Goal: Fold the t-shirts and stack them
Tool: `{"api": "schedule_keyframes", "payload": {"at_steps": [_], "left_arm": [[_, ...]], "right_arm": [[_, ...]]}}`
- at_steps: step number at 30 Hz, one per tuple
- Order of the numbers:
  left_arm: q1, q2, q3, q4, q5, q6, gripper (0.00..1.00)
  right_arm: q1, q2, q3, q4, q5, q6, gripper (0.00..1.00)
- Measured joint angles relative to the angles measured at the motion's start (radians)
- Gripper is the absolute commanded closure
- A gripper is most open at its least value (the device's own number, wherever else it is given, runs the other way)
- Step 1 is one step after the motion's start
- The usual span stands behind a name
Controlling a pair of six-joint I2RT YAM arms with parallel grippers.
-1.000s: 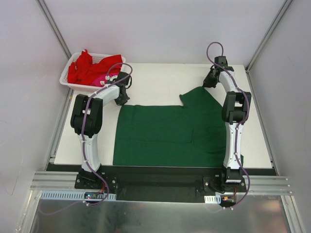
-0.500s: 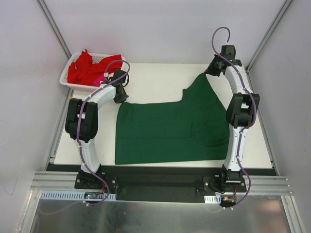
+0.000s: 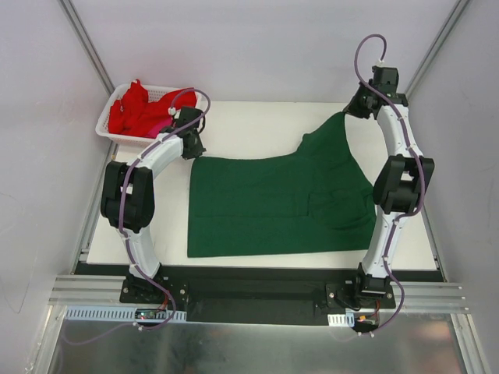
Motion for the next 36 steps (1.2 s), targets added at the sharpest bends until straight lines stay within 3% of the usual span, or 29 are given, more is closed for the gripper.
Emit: {"api": "schedule_keyframes", "payload": {"at_steps": [18,36], "left_arm": [[0.000,0.091,0.177,0.012,0.099,0.172,1.00],[0.000,0.025,0.051,0.022,0.101,0.132,1.00]], "right_arm": [[-0.058,-0.140,-0.132,0.003,-0.082,-0.112,0.99],[-0.071,-0.348,-0.332,0.006,-0.129,-0.232,0.99]]}}
